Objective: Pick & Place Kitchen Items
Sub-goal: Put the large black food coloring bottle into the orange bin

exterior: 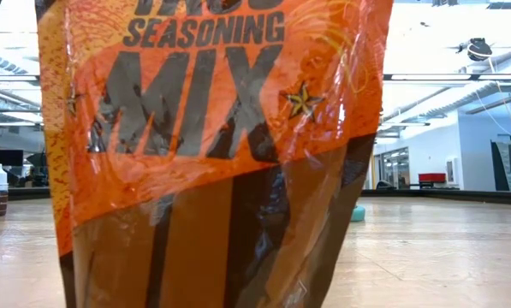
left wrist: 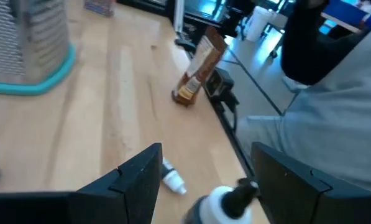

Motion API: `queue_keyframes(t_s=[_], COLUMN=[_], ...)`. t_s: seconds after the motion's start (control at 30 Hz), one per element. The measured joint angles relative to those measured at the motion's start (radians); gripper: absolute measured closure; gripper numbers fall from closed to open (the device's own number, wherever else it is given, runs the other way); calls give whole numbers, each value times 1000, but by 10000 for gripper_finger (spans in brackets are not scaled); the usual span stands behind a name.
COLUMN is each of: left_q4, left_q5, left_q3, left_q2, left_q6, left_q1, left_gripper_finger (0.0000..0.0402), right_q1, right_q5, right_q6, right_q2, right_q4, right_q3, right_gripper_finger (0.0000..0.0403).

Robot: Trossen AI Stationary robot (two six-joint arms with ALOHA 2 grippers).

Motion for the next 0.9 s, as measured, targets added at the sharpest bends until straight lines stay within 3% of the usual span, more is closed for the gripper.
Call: queue_keyframes(t_s=[0.2,0.9], left_q4=[122,237], left_q5=[-18,-44], left_q3=[1,7], left_q2=[86,282], left_q6=[23,-110], left_q1=[-31,-43], left_gripper_finger=[156,156], right_q1=[0,0], right_q5=[0,0], right_q6=[0,0], right_q2=[0,0], right_q4=[0,0], right_q3=[0,0], right_gripper_finger=[232,232])
